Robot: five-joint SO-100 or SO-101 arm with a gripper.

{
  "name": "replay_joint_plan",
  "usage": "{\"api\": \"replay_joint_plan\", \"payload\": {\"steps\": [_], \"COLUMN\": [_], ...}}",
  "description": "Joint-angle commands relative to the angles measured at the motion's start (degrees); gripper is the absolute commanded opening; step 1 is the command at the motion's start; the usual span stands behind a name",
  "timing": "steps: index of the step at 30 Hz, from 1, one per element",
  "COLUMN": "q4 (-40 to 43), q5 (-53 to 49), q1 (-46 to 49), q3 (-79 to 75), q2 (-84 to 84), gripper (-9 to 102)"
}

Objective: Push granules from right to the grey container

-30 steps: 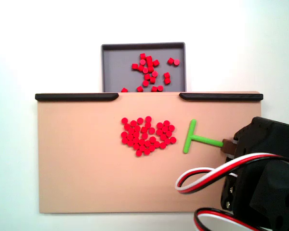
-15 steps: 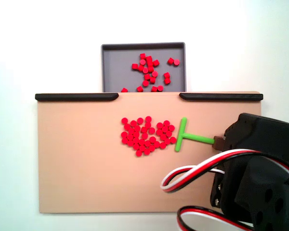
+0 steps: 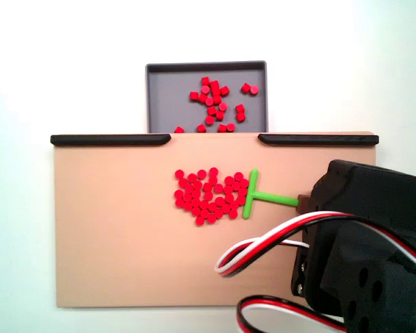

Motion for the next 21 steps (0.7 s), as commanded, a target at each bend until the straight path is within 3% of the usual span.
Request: {"api": "replay_joint_plan", "payload": {"steps": [1,21], "q4": [-0.09,-0.35], "q5": [2.64,21.18], "q1": [-0.88,-3.69], "q3": [0.0,-0.97], "q2": [1.05,0.7], "gripper": [0,0]}}
